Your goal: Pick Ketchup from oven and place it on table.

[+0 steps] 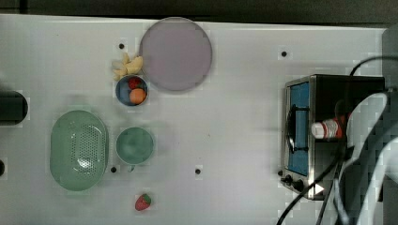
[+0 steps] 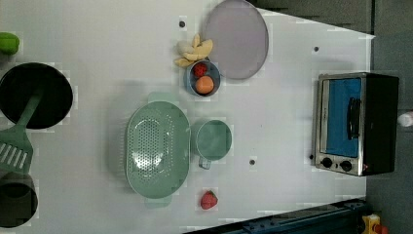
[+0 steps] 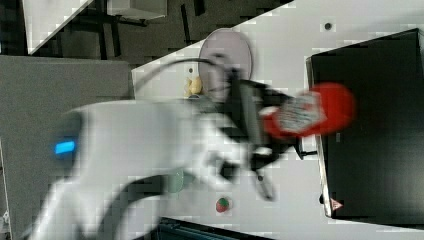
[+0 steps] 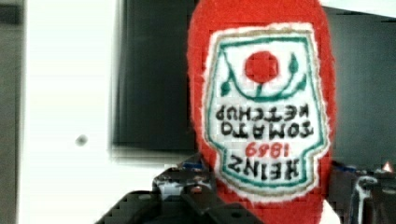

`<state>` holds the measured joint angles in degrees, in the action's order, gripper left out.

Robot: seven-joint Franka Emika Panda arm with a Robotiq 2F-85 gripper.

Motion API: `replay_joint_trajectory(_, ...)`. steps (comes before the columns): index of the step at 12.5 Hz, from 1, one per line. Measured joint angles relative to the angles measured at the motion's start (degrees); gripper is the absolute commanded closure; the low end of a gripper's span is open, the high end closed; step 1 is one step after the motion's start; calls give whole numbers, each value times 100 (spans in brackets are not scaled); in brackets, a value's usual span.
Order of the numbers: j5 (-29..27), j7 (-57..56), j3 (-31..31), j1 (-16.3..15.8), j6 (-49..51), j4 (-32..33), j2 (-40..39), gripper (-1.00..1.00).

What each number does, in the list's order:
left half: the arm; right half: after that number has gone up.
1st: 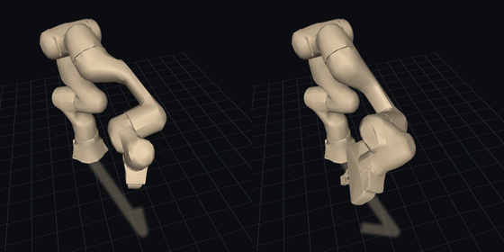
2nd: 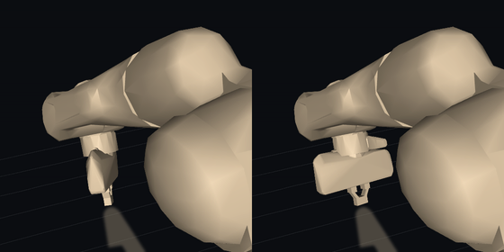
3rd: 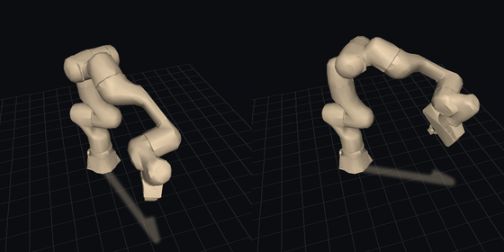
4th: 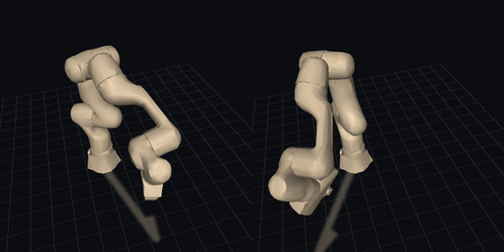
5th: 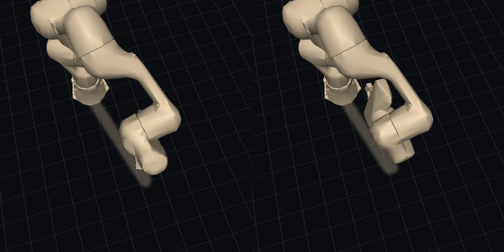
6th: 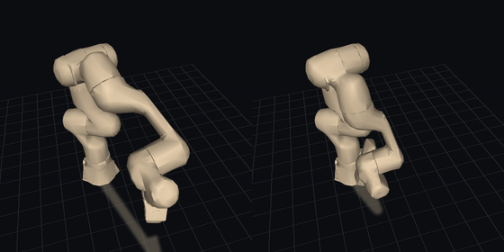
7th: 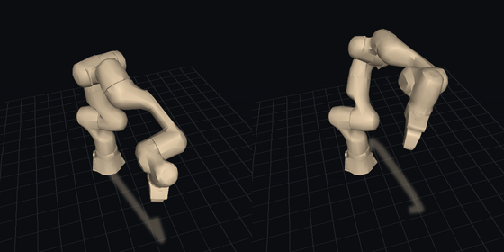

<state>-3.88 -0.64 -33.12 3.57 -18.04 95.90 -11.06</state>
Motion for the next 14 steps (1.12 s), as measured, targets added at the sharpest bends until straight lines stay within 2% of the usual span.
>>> replay_joint_trajectory(2,-157,-73,325,-282,708,-280,616,-29)
replay_joint_trajectory(5,-228,-221,1018,-663,839,-532,1121,-29)
replay_joint_trajectory(8,-92,-229,1977,-759,837,-526,1209,-29)
replay_joint_trajectory(9,-46,-214,2166,-906,894,-459,1174,-29)
replay_joint_trajectory(11,100,-147,2551,-1078,929,-62,1073,-29)
replay_joint_trajectory(14,122,474,2752,-1300,420,1265,1025,-29)
